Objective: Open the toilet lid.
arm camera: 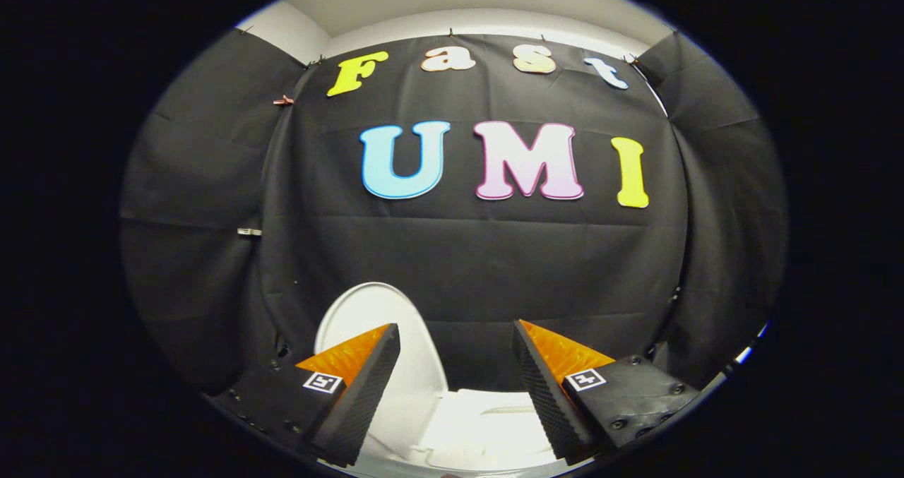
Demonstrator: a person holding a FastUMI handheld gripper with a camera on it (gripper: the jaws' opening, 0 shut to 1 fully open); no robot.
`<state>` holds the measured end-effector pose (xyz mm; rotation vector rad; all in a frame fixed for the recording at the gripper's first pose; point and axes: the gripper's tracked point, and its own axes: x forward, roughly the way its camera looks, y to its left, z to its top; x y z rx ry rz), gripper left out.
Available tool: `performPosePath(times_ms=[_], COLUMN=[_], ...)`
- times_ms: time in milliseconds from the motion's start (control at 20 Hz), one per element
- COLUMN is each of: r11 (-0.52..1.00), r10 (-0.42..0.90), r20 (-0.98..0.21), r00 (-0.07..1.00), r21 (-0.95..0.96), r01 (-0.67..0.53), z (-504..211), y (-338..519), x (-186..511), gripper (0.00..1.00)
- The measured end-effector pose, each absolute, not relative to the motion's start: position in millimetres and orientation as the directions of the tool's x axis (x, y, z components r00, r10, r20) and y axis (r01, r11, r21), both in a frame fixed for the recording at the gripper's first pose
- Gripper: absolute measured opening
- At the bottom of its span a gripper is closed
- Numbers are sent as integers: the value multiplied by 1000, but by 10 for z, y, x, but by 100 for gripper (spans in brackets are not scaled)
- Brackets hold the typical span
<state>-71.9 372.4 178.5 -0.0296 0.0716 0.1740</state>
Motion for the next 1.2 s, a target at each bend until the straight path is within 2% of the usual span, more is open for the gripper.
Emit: performPosePath(times_ms=[400,650,1200], r11=[989,992,998], r10=[106,43,-27], r20=[-58,-106,-133], r00=[993,993,991], r21=[-96,-112,-52], r01=[-111,-55,20], z=[1364,874,330], y=[2537,1799,1140], x=[-379,-225,-108], gripper=[98,99,99])
